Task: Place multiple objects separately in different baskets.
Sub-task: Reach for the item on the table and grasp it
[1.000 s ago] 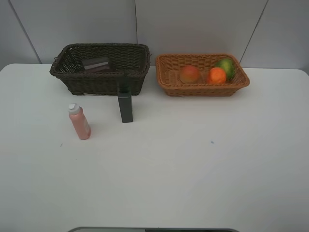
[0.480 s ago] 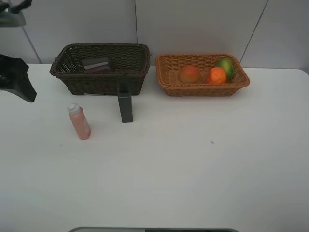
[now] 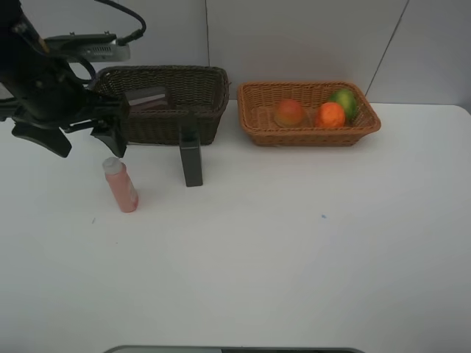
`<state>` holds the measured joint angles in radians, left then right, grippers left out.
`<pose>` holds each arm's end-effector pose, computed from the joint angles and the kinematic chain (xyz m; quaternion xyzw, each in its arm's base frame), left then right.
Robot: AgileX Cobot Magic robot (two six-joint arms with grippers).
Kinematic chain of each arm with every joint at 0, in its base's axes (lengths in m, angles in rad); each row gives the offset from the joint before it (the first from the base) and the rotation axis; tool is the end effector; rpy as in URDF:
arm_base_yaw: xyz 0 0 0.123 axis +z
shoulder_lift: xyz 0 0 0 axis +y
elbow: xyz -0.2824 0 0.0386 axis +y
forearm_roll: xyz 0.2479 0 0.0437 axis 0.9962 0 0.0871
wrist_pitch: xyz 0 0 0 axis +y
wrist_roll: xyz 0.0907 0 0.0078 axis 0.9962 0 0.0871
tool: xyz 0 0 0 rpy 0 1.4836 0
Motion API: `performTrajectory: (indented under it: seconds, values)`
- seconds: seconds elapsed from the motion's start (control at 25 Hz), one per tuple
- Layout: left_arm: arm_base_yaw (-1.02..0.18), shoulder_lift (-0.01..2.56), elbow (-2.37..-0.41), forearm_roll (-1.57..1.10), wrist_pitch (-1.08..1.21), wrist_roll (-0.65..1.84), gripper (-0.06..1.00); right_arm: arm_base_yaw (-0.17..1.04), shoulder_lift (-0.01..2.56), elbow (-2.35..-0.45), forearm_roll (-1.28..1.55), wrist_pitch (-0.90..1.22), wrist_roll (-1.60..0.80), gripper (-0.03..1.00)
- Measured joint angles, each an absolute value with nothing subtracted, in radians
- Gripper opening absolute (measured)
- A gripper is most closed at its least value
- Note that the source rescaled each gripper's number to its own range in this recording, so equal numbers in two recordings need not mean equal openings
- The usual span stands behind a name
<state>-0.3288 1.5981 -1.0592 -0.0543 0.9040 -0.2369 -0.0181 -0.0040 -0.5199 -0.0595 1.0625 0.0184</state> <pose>0.2835 -0.1008 0.2257 0.0313 0.9935 -0.0520 0.0966 -0.0081 -0.0046 0.2826 0.0170 0.8469 -0.0296 0.5307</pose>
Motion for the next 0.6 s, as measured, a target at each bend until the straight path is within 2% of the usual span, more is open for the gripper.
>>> performTrajectory:
  seconds: [0.6]
  values:
    - [-0.341,1.807,-1.061,-0.047,0.757,-0.28,1.0,-0.018,-0.004,-0.52,-0.059,1.063,0.018,0.9]
